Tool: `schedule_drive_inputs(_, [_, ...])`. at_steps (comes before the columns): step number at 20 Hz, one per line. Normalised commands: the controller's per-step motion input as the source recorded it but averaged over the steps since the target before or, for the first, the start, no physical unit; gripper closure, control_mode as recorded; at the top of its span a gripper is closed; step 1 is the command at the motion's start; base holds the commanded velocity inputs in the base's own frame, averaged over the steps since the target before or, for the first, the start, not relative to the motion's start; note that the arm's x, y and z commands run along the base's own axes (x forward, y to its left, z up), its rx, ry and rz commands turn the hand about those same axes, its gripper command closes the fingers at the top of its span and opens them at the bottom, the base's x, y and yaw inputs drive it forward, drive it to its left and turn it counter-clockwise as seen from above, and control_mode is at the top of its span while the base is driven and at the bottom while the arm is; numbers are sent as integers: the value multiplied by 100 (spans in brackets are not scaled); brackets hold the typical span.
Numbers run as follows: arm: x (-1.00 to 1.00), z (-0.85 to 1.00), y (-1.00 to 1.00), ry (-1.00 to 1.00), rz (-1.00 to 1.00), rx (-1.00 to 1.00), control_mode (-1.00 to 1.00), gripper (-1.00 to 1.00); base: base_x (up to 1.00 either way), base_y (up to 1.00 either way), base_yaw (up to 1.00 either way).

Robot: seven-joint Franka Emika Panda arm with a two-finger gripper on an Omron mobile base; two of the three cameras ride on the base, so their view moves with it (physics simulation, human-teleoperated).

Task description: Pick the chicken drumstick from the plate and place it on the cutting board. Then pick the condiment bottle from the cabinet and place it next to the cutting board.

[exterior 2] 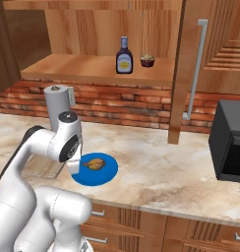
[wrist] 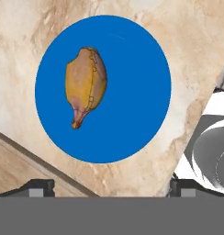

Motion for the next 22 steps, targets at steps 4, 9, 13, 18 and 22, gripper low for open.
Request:
schedule_drive_inputs(4, [33, -24, 0, 0, -9, 0, -100, -100, 0, 0, 0])
schedule_drive_inputs(9, [31, -22, 0, 0, -7, 0, -100, -100, 0, 0, 0])
schedule_drive_inputs(13, [24, -18, 0, 0, -4, 0, -100, -100, 0, 0, 0])
schedule_drive_inputs(18, [20, -15, -4, 1, -1, 0, -100, -100, 0, 0, 0])
schedule_drive_inputs(22, [15, -11, -16, 2, 0, 1, -100, -100, 0, 0, 0])
